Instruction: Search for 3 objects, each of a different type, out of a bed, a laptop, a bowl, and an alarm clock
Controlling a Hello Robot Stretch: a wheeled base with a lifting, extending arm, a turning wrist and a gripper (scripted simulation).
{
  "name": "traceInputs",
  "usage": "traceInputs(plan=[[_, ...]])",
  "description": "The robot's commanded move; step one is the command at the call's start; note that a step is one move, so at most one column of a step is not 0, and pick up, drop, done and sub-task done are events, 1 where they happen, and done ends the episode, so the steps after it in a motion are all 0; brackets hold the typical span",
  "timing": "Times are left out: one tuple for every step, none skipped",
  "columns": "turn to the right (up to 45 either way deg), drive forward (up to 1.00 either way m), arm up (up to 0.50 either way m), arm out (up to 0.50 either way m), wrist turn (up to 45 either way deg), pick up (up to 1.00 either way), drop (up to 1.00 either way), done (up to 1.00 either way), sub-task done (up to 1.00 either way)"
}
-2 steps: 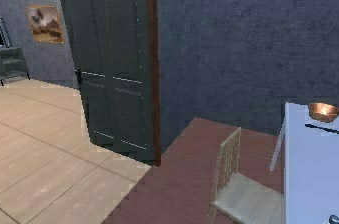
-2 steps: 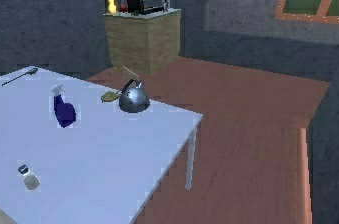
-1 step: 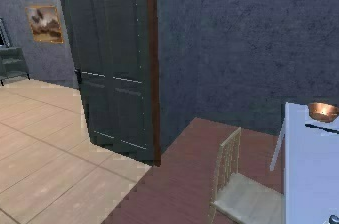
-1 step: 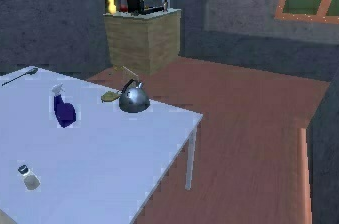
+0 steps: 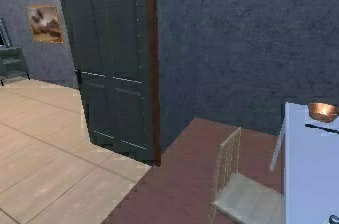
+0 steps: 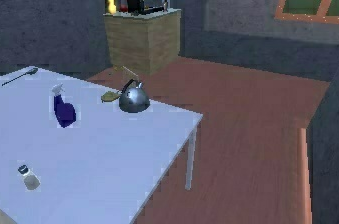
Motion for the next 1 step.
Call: traceInputs(plan=[[-36.0,0.00,0.00,0.00,0.0,0.00,0.00,0.00,0.00]])
